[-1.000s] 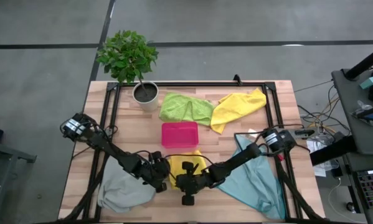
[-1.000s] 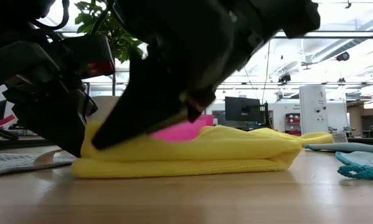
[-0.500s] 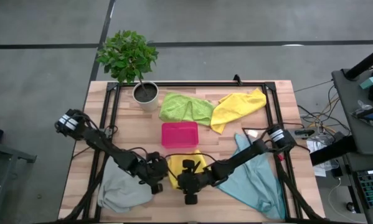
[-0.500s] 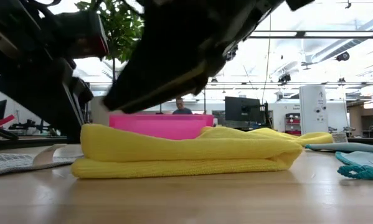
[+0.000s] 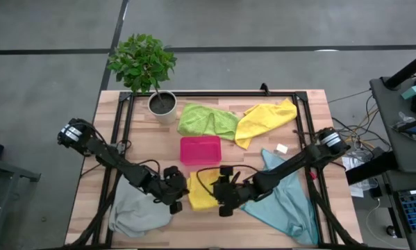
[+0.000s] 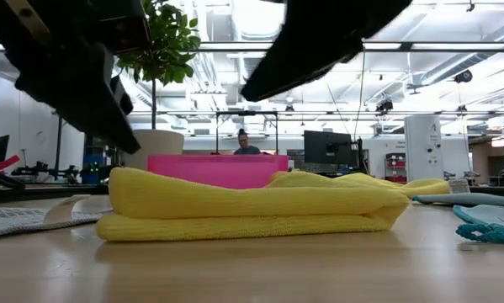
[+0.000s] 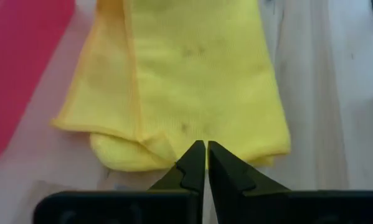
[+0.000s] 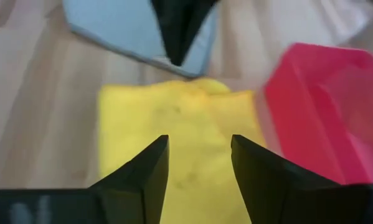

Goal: Fold microfiber towels
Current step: Fold the bottom yellow microfiber cloth

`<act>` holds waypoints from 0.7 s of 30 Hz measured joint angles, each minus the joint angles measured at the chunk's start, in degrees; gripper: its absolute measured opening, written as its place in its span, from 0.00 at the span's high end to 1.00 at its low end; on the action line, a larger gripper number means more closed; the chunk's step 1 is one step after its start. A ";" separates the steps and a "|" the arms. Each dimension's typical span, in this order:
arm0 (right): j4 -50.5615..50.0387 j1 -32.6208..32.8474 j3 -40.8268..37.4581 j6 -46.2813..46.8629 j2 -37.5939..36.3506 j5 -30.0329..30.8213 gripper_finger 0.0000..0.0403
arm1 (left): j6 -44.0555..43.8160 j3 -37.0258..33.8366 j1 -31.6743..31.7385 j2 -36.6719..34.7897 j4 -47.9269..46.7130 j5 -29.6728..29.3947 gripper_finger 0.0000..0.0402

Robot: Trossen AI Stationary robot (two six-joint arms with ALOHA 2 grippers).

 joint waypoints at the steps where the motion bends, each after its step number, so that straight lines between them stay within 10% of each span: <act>1: 1.17 0.09 -1.59 0.38 -0.85 0.67 0.60 | 0.36 0.00 0.21 0.40 0.83 -0.38 0.97; 10: 24.21 0.13 -14.15 0.15 -3.44 0.79 0.59 | 0.50 -0.22 1.08 1.36 0.91 -5.73 0.73; 21: 29.17 0.09 -17.46 -0.03 -3.46 0.75 0.62 | -2.45 0.57 1.07 7.89 1.58 -5.73 0.58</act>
